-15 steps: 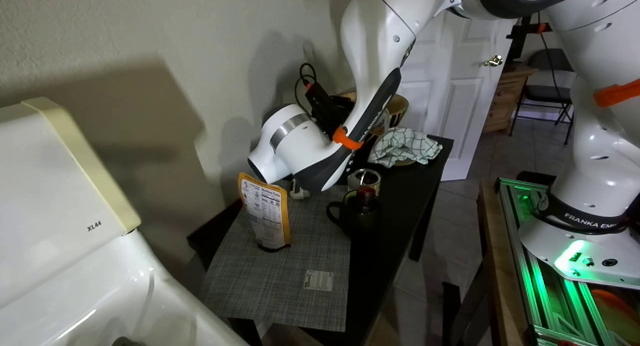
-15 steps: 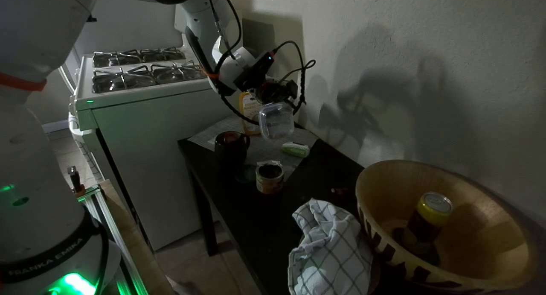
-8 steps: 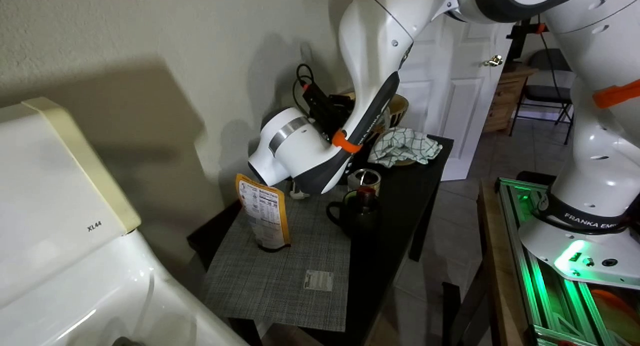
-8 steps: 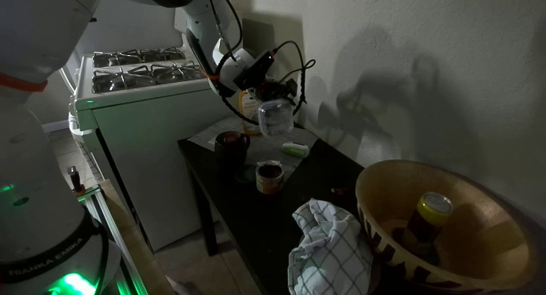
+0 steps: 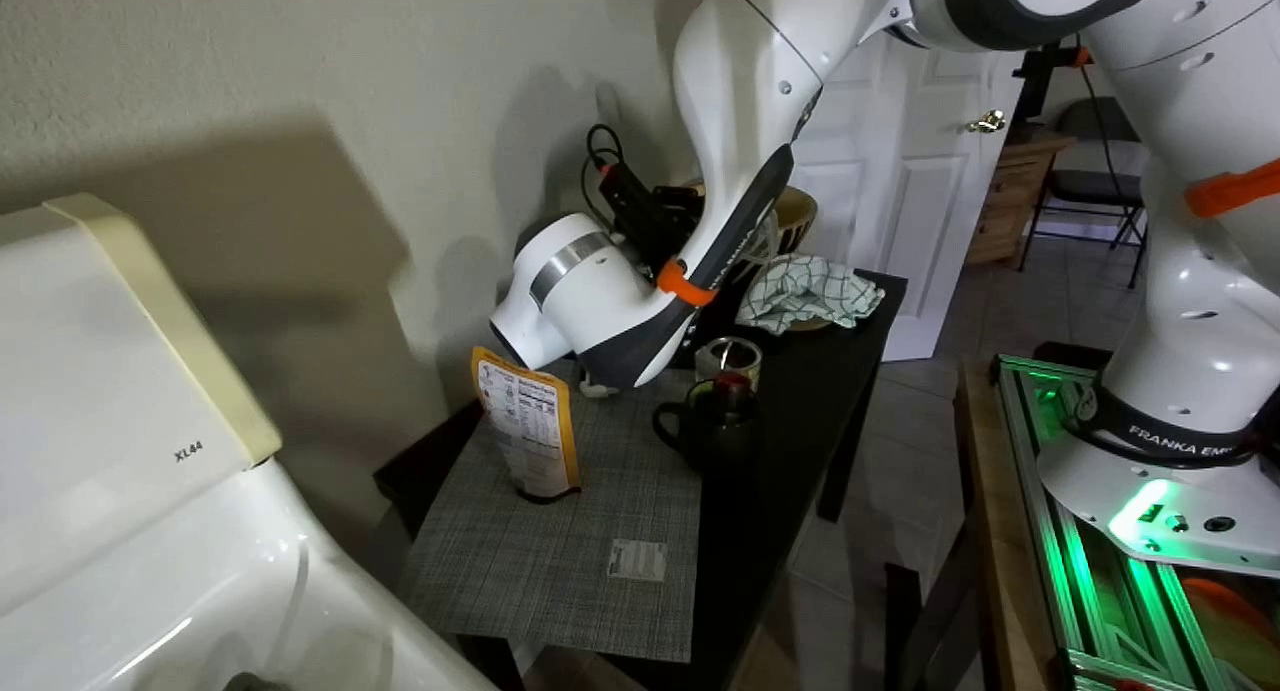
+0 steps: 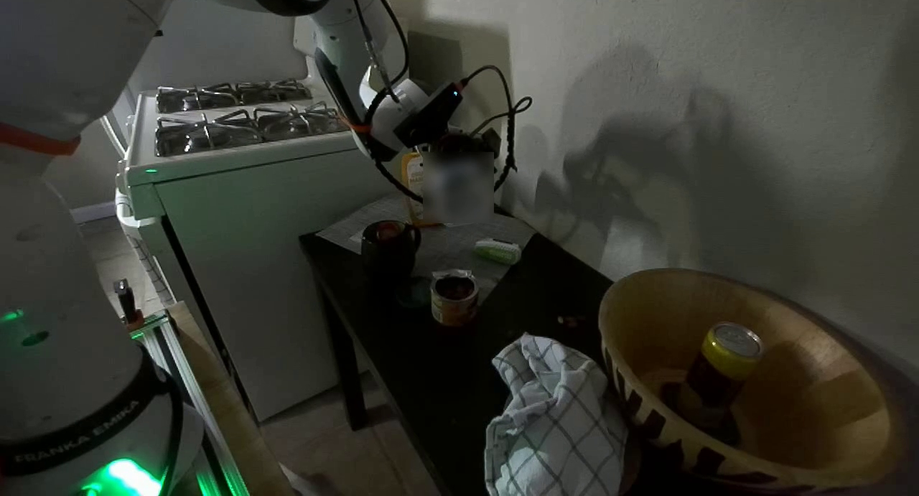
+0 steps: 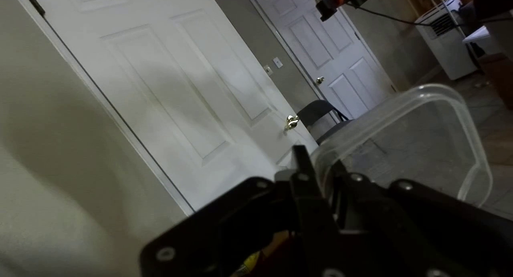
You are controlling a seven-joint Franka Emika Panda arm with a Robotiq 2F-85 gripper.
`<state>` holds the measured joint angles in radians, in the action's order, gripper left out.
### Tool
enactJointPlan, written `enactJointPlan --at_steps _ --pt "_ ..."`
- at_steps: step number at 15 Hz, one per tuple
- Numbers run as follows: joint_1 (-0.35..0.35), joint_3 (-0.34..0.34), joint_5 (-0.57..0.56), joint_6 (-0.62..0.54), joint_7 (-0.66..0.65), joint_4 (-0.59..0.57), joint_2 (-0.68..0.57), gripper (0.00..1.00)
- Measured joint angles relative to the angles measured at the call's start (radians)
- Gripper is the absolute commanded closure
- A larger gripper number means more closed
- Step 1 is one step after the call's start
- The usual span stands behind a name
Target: Pour the contents of the small lunchbox into the orange can
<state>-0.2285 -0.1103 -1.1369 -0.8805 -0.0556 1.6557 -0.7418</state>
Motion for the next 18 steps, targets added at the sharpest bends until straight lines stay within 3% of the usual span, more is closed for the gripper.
enactJointPlan --at_steps 4,8,13,18 --pt "0.012 -0.006 0.014 -0.003 0.011 -0.008 0.004 0.97" --pt "0.082 -0.023 0.107 -0.095 0.012 -0.003 0.071 0.97" --pt "0.178 -0.023 0.23 -0.255 0.019 0.074 0.255 0.97" --pt "0.245 0.003 0.423 -0.406 0.026 0.2 0.454 0.97"
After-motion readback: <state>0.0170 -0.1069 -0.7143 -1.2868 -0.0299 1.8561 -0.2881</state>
